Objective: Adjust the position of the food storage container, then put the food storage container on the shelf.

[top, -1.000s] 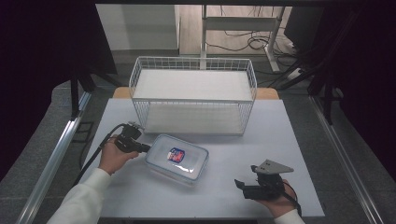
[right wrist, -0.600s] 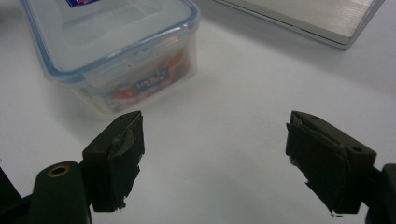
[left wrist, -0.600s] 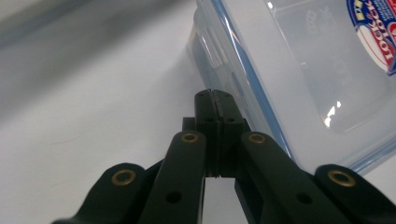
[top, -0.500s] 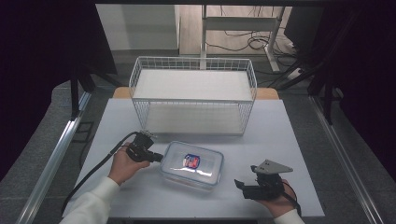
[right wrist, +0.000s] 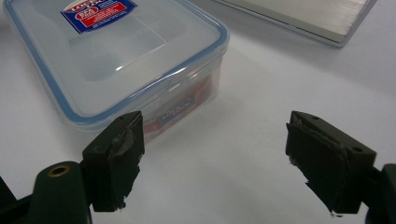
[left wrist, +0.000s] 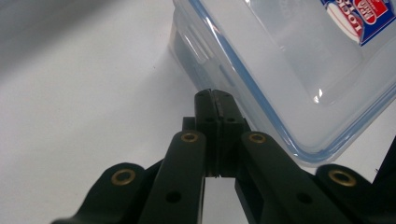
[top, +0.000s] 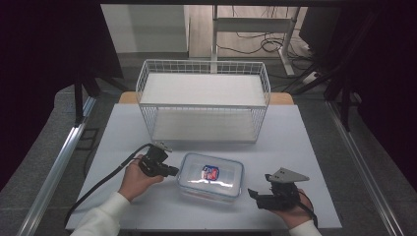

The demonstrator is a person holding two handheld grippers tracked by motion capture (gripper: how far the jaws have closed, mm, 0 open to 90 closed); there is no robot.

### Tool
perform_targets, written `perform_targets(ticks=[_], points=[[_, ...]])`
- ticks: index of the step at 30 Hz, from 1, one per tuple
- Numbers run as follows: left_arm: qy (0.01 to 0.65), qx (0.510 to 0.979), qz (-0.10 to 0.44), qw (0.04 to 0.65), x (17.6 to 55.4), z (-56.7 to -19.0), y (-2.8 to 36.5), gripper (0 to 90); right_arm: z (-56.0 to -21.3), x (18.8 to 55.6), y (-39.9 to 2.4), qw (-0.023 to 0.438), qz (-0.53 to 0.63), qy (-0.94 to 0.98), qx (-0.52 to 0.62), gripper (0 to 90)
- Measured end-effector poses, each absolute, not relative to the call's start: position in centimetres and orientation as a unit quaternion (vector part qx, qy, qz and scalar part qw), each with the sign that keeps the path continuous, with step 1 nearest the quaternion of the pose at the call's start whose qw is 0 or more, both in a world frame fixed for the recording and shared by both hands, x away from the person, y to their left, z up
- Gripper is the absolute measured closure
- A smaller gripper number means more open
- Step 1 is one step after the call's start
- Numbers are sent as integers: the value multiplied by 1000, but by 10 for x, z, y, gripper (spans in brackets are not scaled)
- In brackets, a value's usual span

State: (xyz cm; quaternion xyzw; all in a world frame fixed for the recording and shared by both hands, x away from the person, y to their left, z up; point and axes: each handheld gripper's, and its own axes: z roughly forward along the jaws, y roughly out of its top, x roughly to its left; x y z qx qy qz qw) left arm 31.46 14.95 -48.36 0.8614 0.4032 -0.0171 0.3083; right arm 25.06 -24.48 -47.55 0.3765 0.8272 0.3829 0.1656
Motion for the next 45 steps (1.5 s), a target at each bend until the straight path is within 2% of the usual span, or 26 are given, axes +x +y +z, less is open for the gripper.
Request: perform_targets(ticks=[5, 9, 11, 12, 14, 15, 19, 22, 27, 36, 38, 39, 45], points=[[399, 857, -17, 326, 311, -483, 153, 894, -475, 251, -245, 168, 383, 827, 376, 195], [407, 847, -7, 343, 306, -482, 158, 815, -474, 250, -246, 168, 385, 825, 378, 195], [412, 840, -2, 354, 302, -480, 162, 745, -474, 251, -247, 167, 386, 824, 379, 195], [415, 836, 10, 359, 297, -477, 165, 643, -474, 251, -248, 165, 390, 821, 383, 195], [419, 832, 14, 364, 294, -476, 167, 544, -474, 251, -248, 163, 392, 819, 385, 195], [422, 827, 17, 371, 291, -474, 170, 544, -473, 251, -249, 160, 395, 817, 388, 195], [435, 813, 16, 386, 283, -470, 176, 350, -471, 250, -247, 159, 410, 807, 395, 190], [440, 806, 9, 397, 281, -469, 178, 284, -472, 249, -246, 156, 414, 806, 392, 186], [440, 798, -13, 412, 275, -473, 178, 232, -471, 250, -246, 146, 421, 806, 389, 179], [439, 792, -11, 424, 273, -472, 179, 222, -470, 250, -245, 136, 426, 804, 392, 172], [440, 791, -13, 424, 274, -472, 179, 220, -469, 251, -246, 127, 431, 801, 397, 172], [441, 790, -15, 427, 274, -472, 180, 218, -468, 251, -247, 108, 441, 793, 406, 172], [446, 779, -34, 440, 279, -474, 180, 197, -467, 252, -245, 96, 445, 791, 409, 167]])
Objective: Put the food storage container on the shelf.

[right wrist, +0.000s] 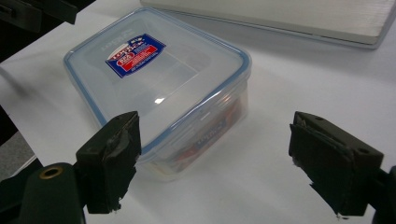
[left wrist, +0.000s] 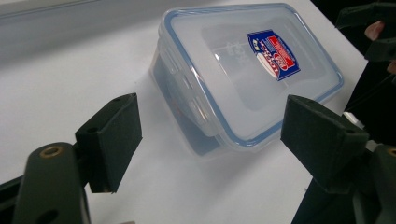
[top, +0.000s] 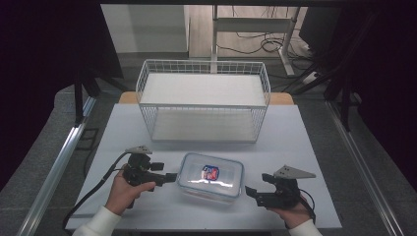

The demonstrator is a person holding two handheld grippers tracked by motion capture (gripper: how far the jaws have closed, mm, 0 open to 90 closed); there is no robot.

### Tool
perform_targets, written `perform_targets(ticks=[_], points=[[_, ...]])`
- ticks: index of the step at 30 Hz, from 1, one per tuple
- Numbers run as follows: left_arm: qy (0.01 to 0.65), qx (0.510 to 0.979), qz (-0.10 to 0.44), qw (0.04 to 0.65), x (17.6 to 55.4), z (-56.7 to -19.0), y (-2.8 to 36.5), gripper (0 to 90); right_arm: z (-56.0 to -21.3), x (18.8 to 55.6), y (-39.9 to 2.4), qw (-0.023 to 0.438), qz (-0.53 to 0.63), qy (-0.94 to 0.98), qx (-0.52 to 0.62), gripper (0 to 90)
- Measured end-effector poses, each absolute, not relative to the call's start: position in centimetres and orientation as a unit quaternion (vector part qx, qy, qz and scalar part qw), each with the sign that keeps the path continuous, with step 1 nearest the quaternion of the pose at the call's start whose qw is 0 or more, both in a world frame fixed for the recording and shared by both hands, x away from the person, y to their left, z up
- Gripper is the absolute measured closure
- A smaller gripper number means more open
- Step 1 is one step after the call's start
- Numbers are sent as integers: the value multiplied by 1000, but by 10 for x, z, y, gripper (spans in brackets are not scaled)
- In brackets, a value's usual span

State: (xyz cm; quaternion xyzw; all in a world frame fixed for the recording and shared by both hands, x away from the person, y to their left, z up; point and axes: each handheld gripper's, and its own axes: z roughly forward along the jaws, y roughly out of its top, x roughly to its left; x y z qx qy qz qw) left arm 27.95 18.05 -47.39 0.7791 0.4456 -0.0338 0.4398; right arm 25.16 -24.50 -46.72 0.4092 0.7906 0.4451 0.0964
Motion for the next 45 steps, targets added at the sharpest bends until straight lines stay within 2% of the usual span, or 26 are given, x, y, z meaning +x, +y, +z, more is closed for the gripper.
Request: perform_targets(ticks=[12, 24, 26, 36, 39, 41, 44, 45], points=[[450, 756, -72, 470, 296, -484, 175, 184, -469, 258, -233, 55, 455, 788, 411, 160], [458, 736, -158, 473, 330, -512, 165, 221, -472, 270, -220, 46, 448, 787, 420, 132], [459, 733, -175, 471, 333, -516, 164, 223, -474, 275, -220, 33, 455, 777, 433, 127], [456, 734, -196, 462, 334, -524, 160, 249, -488, 289, -213, -24, 453, 759, 468, 101], [455, 730, -202, 467, 334, -524, 159, 301, -498, 292, -212, -60, 449, 747, 486, 101], [455, 730, -204, 468, 334, -524, 159, 324, -501, 292, -212, -68, 448, 745, 489, 102], [455, 730, -204, 467, 334, -524, 159, 335, -503, 293, -211, -88, 450, 736, 497, 134], [456, 730, -205, 466, 334, -524, 160, 337, -504, 293, -211, -97, 449, 734, 500, 171]])
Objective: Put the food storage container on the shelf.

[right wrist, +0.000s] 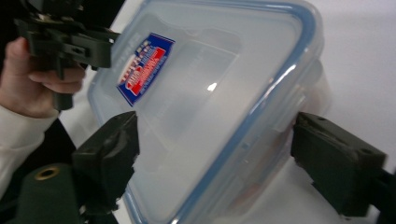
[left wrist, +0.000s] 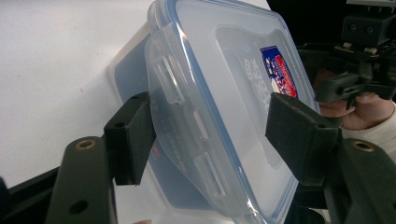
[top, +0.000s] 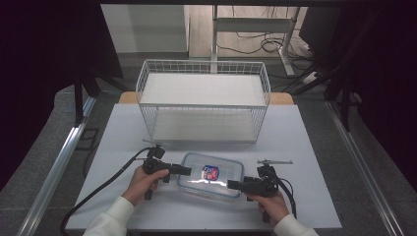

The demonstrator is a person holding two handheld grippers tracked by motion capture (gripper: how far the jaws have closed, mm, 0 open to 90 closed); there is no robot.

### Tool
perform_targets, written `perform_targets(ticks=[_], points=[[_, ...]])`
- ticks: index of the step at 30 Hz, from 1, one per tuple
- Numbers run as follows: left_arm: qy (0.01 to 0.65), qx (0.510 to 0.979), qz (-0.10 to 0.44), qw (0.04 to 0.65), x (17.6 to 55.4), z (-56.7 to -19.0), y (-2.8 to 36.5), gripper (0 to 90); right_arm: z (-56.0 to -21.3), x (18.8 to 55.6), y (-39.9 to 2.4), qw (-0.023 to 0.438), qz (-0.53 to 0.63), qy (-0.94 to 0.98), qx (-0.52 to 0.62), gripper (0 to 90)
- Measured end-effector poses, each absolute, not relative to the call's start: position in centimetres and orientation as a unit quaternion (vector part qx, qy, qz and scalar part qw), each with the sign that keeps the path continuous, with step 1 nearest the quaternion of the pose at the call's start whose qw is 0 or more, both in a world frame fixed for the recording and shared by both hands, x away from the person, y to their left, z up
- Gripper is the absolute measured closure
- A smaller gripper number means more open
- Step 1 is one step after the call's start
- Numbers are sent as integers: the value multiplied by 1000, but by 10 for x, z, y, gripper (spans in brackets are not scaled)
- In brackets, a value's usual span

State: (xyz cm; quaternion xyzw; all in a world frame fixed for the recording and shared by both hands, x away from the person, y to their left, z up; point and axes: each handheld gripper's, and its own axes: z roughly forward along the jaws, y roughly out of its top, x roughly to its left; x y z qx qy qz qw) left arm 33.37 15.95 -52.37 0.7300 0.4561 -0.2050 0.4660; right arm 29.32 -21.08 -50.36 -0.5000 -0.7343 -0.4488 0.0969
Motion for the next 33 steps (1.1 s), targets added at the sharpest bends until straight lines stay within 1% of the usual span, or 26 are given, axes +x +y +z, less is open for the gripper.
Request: perform_targets(ticks=[1, 3, 5, 6, 7, 11, 13, 21, 27, 28, 33], points=[[456, 730, -205, 466, 334, -524, 160, 339, -504, 293, -211, 97, -449, -734, -500, 171], [458, 730, -206, 465, 334, -523, 160, 341, -504, 294, -212, 94, -444, -735, -504, 215], [457, 731, -206, 463, 333, -523, 160, 345, -505, 294, -215, 112, -441, -724, -518, 253], [457, 731, -206, 463, 333, -523, 160, 347, -504, 293, -216, 114, -442, -721, -520, 292], [456, 733, -206, 461, 333, -522, 160, 347, -503, 293, -217, 113, -444, -719, -522, 311], [454, 735, -201, 461, 330, -520, 161, 357, -501, 291, -218, 113, -446, -713, -529, 346], [453, 737, -198, 461, 329, -518, 161, 366, -499, 289, -219, 115, -448, -707, -536, 382], [451, 742, -186, 459, 320, -511, 163, 399, -495, 284, -221, 121, -454, -691, -549, 450], [455, 740, -184, 459, 317, -508, 163, 418, -493, 282, -222, 122, -455, -687, -553, 473], [455, 741, -184, 459, 316, -507, 164, 419, -492, 281, -222, 125, -457, -685, -554, 492], [455, 739, -184, 461, 314, -506, 165, 436, -491, 280, -223, 122, -458, -687, -551, 499]])
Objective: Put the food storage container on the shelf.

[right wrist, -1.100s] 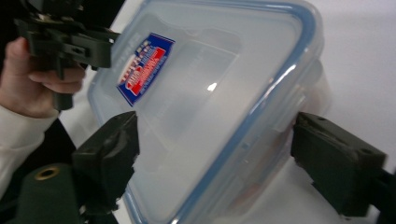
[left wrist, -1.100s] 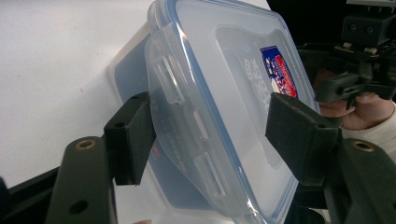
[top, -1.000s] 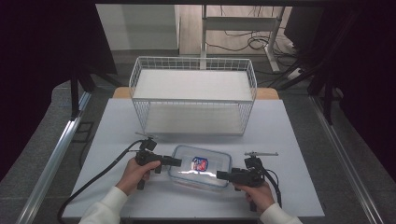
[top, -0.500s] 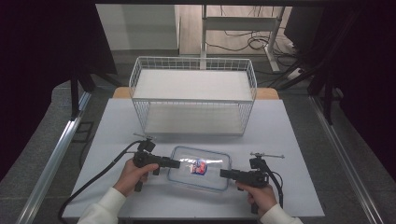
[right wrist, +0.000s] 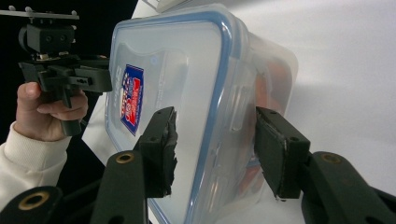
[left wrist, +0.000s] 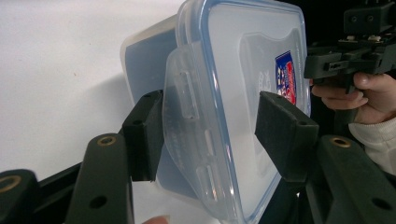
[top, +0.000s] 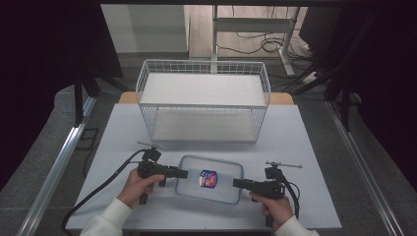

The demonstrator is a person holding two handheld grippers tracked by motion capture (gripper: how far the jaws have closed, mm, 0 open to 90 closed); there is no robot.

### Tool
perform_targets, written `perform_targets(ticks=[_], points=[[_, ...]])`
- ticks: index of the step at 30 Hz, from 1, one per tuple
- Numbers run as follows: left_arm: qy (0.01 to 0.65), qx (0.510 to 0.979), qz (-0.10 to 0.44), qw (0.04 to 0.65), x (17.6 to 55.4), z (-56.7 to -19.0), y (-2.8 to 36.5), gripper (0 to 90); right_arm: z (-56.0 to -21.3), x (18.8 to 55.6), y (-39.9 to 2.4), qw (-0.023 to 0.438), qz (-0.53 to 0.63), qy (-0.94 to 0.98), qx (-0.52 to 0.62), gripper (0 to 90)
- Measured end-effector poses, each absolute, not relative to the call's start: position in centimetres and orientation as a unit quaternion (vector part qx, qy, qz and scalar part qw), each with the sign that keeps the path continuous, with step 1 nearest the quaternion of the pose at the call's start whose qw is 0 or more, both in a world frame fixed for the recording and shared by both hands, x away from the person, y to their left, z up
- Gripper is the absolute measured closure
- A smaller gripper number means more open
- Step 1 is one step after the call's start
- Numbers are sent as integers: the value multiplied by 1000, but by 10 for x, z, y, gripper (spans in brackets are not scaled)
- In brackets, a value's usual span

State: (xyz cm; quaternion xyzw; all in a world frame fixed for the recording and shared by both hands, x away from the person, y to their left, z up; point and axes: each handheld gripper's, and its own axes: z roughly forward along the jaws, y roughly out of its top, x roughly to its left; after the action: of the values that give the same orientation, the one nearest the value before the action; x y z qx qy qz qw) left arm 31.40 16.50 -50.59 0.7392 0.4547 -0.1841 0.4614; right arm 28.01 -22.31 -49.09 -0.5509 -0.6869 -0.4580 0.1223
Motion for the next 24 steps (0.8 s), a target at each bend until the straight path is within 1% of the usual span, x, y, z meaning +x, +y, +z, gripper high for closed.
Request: perform_targets(ticks=[8, 24], points=[[454, 738, -176, 468, 310, -500, 166, 461, -486, 278, -223, 111, -461, -691, -546, 506], [451, 737, -164, 476, 307, -488, 167, 470, -478, 277, -223, 102, -474, -692, -535, 513]])
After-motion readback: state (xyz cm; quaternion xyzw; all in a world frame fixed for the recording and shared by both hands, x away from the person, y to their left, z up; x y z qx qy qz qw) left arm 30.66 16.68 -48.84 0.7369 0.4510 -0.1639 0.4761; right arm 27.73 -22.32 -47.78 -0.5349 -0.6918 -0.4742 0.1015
